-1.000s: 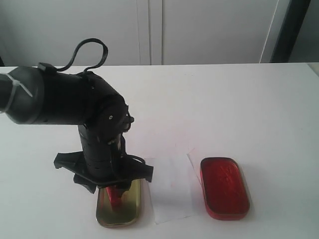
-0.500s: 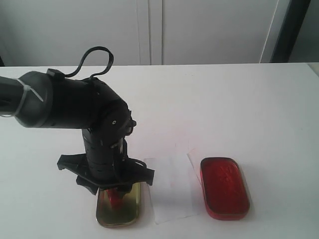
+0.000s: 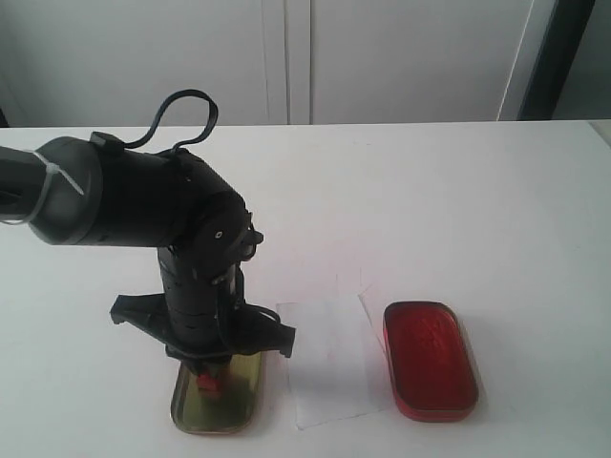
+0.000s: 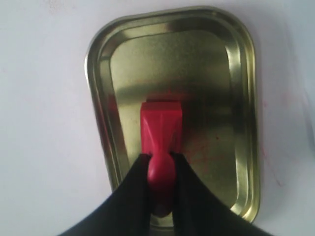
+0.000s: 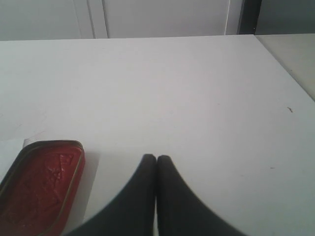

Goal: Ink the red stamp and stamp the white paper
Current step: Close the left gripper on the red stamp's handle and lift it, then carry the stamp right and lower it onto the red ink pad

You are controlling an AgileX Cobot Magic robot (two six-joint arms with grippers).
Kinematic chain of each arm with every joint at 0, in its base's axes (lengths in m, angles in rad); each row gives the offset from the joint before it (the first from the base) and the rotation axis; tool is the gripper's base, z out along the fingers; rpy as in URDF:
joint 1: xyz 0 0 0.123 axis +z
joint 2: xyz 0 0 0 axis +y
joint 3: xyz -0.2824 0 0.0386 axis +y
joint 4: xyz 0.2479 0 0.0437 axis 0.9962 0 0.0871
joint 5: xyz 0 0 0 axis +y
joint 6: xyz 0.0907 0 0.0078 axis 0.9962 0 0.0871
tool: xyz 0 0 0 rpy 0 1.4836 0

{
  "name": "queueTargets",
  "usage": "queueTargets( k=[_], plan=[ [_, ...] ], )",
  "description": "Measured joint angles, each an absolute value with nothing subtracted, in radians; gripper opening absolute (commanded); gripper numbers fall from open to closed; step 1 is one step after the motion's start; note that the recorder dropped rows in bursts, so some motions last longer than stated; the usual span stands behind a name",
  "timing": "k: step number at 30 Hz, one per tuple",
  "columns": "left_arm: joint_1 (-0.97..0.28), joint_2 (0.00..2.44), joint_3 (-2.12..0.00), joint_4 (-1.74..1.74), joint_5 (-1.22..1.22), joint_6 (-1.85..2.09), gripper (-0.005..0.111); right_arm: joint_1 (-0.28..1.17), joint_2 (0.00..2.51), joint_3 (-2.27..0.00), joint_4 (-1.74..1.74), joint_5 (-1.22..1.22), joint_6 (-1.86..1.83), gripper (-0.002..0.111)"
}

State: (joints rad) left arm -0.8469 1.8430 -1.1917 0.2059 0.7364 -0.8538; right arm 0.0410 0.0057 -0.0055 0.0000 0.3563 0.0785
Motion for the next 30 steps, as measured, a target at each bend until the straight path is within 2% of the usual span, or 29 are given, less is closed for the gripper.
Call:
queueTargets(
  k=[30],
  plan=[
    [-0.847,1.812,-1.265,0.078,0.790,-0.396,0.000,0.041,0.006,-0.005,0.000,0.356,0.079,0.000]
  ],
)
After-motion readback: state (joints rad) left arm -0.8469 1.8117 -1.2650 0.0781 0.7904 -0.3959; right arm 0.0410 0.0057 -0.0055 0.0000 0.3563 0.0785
